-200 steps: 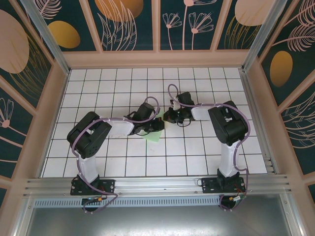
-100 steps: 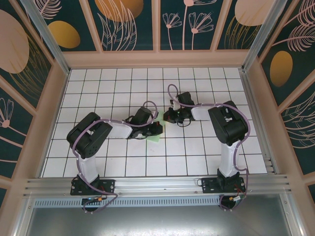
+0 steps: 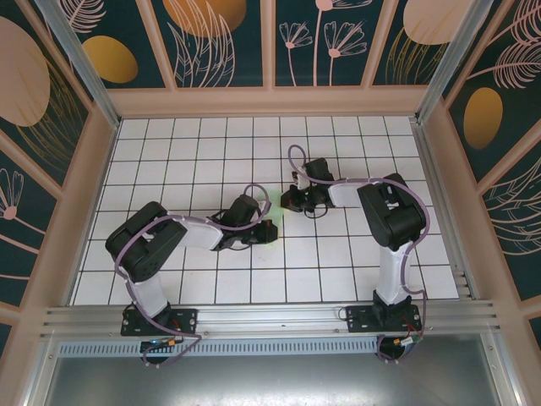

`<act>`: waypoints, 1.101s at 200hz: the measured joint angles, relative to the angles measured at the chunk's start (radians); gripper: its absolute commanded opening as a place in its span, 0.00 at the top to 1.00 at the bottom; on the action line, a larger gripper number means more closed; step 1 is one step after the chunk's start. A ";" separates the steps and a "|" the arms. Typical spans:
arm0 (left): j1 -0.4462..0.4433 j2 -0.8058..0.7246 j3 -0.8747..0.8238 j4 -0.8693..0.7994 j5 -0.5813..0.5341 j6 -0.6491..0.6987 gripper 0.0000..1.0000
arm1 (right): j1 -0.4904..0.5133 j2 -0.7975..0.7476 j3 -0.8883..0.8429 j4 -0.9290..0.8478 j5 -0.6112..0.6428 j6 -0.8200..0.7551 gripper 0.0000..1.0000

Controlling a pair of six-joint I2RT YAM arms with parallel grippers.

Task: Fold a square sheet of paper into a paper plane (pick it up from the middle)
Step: Fold the square sheet of paper in half at the center of the table.

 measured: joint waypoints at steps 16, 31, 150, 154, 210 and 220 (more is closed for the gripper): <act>-0.008 -0.010 -0.012 0.001 -0.003 -0.002 1.00 | 0.000 0.000 0.000 0.000 0.000 0.000 1.00; -0.016 -0.020 -0.023 0.000 -0.006 -0.006 1.00 | 0.000 0.000 0.000 0.000 0.000 0.000 1.00; -0.008 -0.192 0.006 -0.240 -0.073 -0.024 0.76 | 0.002 -0.006 0.032 -0.058 0.031 -0.008 1.00; 0.006 -0.208 0.013 -0.247 -0.083 -0.033 0.73 | 0.003 -0.010 0.032 -0.063 0.041 -0.008 1.00; 0.163 -0.367 0.022 -0.336 -0.214 -0.067 0.23 | 0.058 -0.106 0.066 -0.135 0.232 0.021 0.66; 0.172 -0.370 0.019 -0.345 -0.225 -0.081 0.18 | 0.069 -0.109 0.080 -0.143 0.265 0.031 0.65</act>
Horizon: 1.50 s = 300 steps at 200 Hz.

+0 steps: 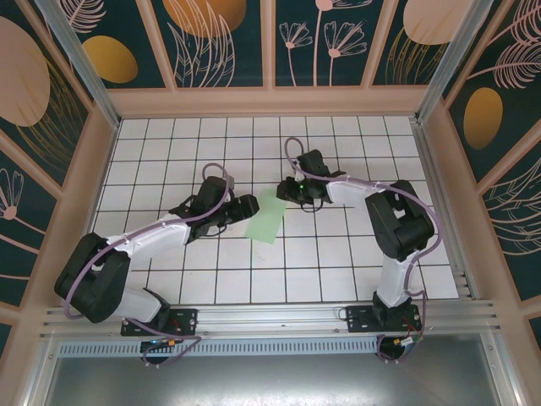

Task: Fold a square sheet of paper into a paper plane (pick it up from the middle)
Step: Fold the square sheet of paper in half at the center of the table, then fold the triangle a second time at the center of the table.

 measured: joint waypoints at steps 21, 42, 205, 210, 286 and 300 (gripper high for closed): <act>0.010 0.000 -0.016 -0.011 -0.005 -0.018 0.09 | 0.010 0.001 0.026 -0.019 0.051 0.031 0.62; 0.012 0.000 -0.025 -0.022 -0.006 -0.028 0.01 | 0.010 0.021 0.064 -0.038 0.092 0.056 0.62; 0.018 0.026 -0.083 0.013 0.145 -0.061 0.01 | 0.026 0.225 0.257 -0.101 0.035 -0.118 0.67; 0.018 0.026 -0.083 0.013 0.144 -0.064 0.02 | 0.029 0.225 0.265 -0.109 0.037 -0.125 0.66; 0.158 -0.104 -0.169 0.011 0.097 -0.130 0.02 | 0.224 0.107 0.281 -0.293 0.303 -0.073 0.37; 0.210 -0.133 -0.190 0.011 0.098 -0.139 0.01 | 0.281 0.098 0.281 -0.325 0.351 -0.054 0.34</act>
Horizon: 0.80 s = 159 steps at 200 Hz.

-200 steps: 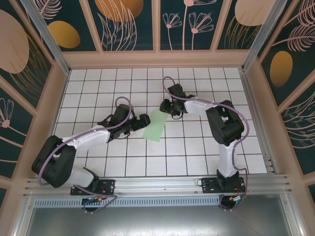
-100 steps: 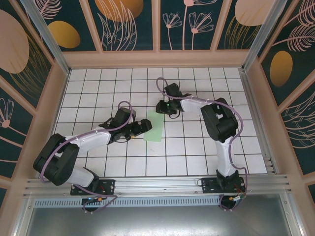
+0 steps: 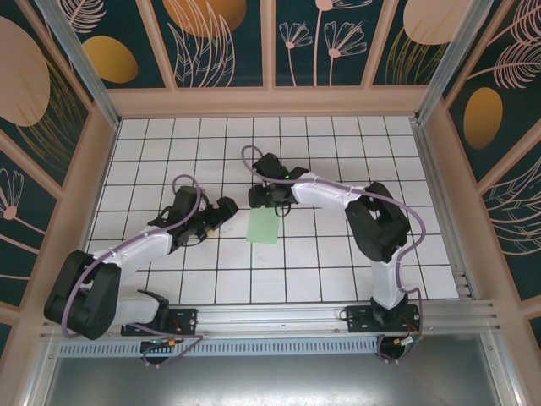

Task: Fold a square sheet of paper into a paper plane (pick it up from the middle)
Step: Fold the triangle a second time at the center of the table.

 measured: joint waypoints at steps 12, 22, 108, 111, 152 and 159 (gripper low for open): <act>0.041 -0.023 -0.014 0.000 0.001 -0.007 0.02 | 0.047 0.001 0.001 -0.030 0.033 0.014 0.32; 0.078 -0.040 -0.027 0.001 0.006 -0.012 0.02 | 0.083 0.004 0.004 -0.061 0.058 0.026 0.31; 0.200 -0.079 -0.081 0.013 0.067 -0.037 0.02 | 0.186 0.125 0.082 -0.191 0.127 0.079 0.25; 0.200 -0.079 -0.081 0.013 0.069 -0.037 0.02 | 0.186 0.126 0.082 -0.191 0.129 0.079 0.25; 0.200 -0.079 -0.088 0.017 0.078 -0.037 0.02 | 0.186 0.126 0.081 -0.194 0.137 0.080 0.29; 0.200 -0.079 -0.089 0.017 0.078 -0.037 0.01 | 0.186 0.126 0.081 -0.194 0.137 0.080 0.31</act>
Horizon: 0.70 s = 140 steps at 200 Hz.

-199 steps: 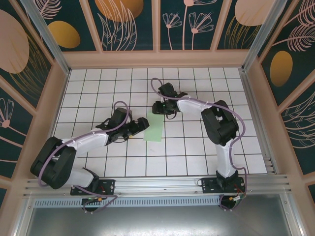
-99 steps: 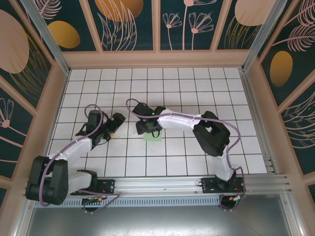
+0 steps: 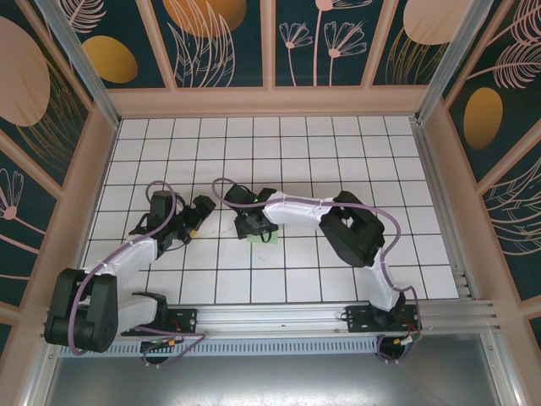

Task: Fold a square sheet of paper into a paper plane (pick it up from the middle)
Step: Fold the triangle a second time at the center of the table.

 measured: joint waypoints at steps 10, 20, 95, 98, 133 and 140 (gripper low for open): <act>0.000 0.000 -0.002 0.000 0.002 0.000 0.02 | 0.000 0.000 -0.001 -0.001 0.004 0.002 0.34; 0.000 0.000 -0.002 0.000 0.003 0.000 0.01 | 0.000 0.000 -0.005 -0.001 0.008 0.000 0.38; 0.000 0.007 -0.003 0.010 0.033 0.001 0.02 | -0.023 -0.035 -0.067 0.062 -0.018 -0.006 0.46; 0.000 0.007 -0.003 0.012 0.034 0.001 0.01 | -0.024 -0.037 -0.070 0.065 -0.023 -0.007 0.46; 0.000 0.009 -0.003 0.025 0.077 0.010 0.02 | -0.080 -0.107 -0.182 0.180 -0.158 -0.033 0.43; 0.001 0.009 -0.003 0.028 0.082 0.012 0.02 | -0.091 -0.116 -0.196 0.198 -0.183 -0.036 0.43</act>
